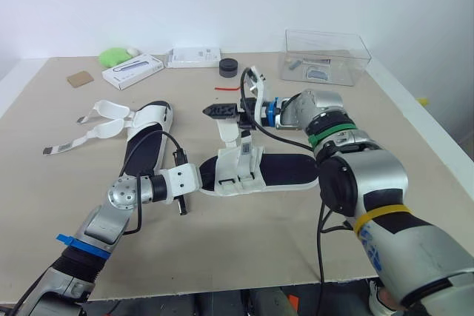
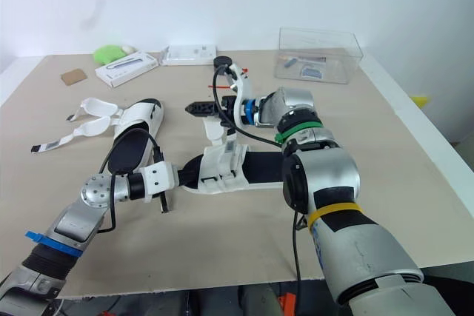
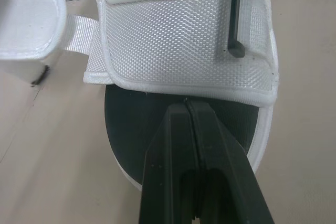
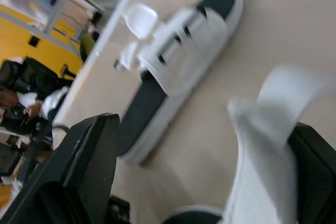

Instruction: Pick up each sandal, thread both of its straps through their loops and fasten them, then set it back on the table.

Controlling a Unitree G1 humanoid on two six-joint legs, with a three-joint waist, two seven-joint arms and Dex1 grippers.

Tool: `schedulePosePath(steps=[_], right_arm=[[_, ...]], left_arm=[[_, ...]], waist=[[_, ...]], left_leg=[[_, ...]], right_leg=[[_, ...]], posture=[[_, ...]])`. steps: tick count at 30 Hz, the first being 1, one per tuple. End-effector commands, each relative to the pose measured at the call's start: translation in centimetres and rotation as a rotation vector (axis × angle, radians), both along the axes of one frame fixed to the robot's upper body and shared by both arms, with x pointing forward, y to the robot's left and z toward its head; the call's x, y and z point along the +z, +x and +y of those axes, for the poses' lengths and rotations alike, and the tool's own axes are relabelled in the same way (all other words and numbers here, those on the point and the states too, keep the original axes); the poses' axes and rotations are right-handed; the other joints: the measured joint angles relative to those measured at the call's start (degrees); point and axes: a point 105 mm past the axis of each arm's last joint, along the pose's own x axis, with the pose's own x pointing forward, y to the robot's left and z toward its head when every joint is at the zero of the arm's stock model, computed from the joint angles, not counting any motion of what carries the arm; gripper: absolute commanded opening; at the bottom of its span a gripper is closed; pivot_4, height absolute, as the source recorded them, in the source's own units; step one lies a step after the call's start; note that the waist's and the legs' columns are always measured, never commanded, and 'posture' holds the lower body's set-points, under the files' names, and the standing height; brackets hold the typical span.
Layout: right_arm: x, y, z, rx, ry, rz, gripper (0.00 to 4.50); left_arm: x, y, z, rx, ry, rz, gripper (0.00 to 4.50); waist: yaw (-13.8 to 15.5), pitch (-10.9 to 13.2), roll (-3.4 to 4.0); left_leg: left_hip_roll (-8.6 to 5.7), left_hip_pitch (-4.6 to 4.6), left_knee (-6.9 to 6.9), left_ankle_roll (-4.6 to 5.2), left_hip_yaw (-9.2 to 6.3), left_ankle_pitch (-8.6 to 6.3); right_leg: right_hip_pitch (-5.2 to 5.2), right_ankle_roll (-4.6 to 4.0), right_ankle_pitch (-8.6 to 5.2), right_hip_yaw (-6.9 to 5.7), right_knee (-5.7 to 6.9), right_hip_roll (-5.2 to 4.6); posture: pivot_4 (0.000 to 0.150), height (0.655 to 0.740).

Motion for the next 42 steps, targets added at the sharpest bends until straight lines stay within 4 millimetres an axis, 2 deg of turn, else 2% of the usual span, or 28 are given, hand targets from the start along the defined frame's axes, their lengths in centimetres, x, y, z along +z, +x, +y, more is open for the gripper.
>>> schedulePosePath(steps=[1, 10, 13, 15, 20, 21, 23, 27, 31, 32, 37, 40, 42], right_arm=[[3.1, 0.4, 0.0, -0.017, 0.082, -0.062, 4.47], [3.8, 0.6, -0.3, -0.034, 0.114, -0.065, 4.47], [3.8, 0.7, -0.5, -0.049, 0.124, -0.066, 3.6], [3.8, 0.6, -0.4, -0.035, 0.121, -0.073, 2.55], [3.6, 0.5, -0.3, -0.013, 0.1, -0.112, 0.36], [3.7, 0.6, -0.3, -0.001, 0.084, -0.152, 0.06], [3.7, 0.4, -0.3, 0.042, 0.037, -0.241, 0.06], [3.0, -0.9, 0.3, 0.268, -0.184, -0.667, 0.06], [3.1, -2.9, 0.7, 0.381, -0.28, -1.127, 0.06], [3.1, -3.7, 0.7, 0.427, -0.322, -1.287, 0.06], [2.5, -7.7, 0.6, 0.648, -0.391, -1.833, 0.06], [1.6, -9.4, -0.1, 0.795, -0.433, -2.099, 0.06], [0.3, -9.9, -0.8, 0.925, -0.493, -2.206, 0.06]], left_arm=[[-3.4, -0.5, 1.0, 0.037, 0.094, 0.116, 0.0], [-3.5, -0.3, 0.7, 0.024, 0.095, 0.117, 0.0], [-3.5, -0.3, 0.6, 0.019, 0.096, 0.118, 0.0], [-3.5, -0.3, 0.6, 0.018, 0.096, 0.12, 0.0], [-3.5, -0.2, 0.5, 0.018, 0.095, 0.122, 0.0], [-3.5, -0.3, 0.5, 0.019, 0.094, 0.122, 0.0], [-3.6, -0.3, 0.6, 0.019, 0.094, 0.123, 0.0], [-3.7, -0.4, 0.7, 0.023, 0.094, 0.128, 0.0], [-3.8, -0.5, 0.7, 0.024, 0.093, 0.131, 0.0], [-3.8, -0.5, 0.6, 0.024, 0.091, 0.131, 0.0], [-3.7, -0.3, 0.5, 0.02, 0.091, 0.129, 0.0], [-3.7, -0.3, 0.5, 0.017, 0.092, 0.128, 0.0], [-3.7, -0.3, 0.5, 0.014, 0.094, 0.127, 0.0]], waist=[[0.0, 0.0, 0.0], [0.0, 0.0, 0.0], [0.02, 0.0, 0.0], [0.02, 0.0, 0.0], [0.02, 0.0, 0.0], [0.02, 0.0, 0.0], [0.02, 0.0, 0.0], [0.02, 0.0, 0.0], [0.02, 0.0, 0.01], [0.02, 0.0, 0.01], [0.02, 0.01, 0.02], [0.06, 0.02, 0.03], [0.06, 0.02, 0.03]], left_leg=[[0.0, 0.0, 0.0, 0.0, 0.0, 0.0], [-0.01, -0.01, 0.01, 0.0, 0.01, 0.0], [-0.01, -0.01, 0.01, 0.0, 0.01, 0.0], [-0.02, -0.01, 0.01, 0.0, 0.01, 0.0], [-0.02, 0.0, 0.01, 0.0, 0.01, 0.0], [-0.02, 0.0, 0.01, 0.0, 0.01, 0.0], [-0.03, 0.0, 0.02, 0.0, 0.01, 0.0], [-0.04, 0.0, 0.03, 0.0, 0.02, 0.0], [-0.04, 0.01, 0.03, 0.0, 0.03, 0.0], [-0.04, 0.01, 0.03, -0.01, 0.03, 0.0], [-0.04, 0.08, 0.03, -0.01, 0.08, 0.0], [-0.04, 0.1, 0.03, -0.03, 0.1, 0.02], [-0.04, 0.13, 0.03, -0.04, 0.12, 0.02]], right_leg=[[0.0, 0.0, 0.0, 0.0, 0.0, 0.0], [0.01, 0.01, 0.0, 0.01, 0.0, -0.02], [0.02, 0.01, 0.0, 0.01, 0.0, -0.02], [0.02, 0.01, 0.01, 0.01, 0.0, -0.02], [0.02, 0.02, 0.01, 0.02, 0.0, -0.02], [0.02, 0.02, 0.01, 0.02, 0.0, -0.02], [0.03, 0.02, 0.01, 0.01, -0.01, -0.02], [0.04, 0.08, 0.02, -0.04, -0.03, 0.04], [0.05, 0.15, 0.01, -0.03, -0.03, 0.04], [0.04, 0.15, 0.01, -0.03, -0.02, 0.02], [0.05, 0.13, 0.02, -0.02, -0.01, -0.04], [0.06, 0.1, 0.03, -0.02, -0.01, -0.07], [0.07, 0.07, 0.02, -0.01, -0.01, -0.1]], posture=[[0.15, 0.74], [0.15, 0.74], [0.15, 0.74], [0.15, 0.74], [0.15, 0.74], [0.15, 0.74], [0.15, 0.74], [0.15, 0.74], [0.15, 0.74], [0.15, 0.74], [0.15, 0.74], [0.15, 0.74], [0.15, 0.74]])
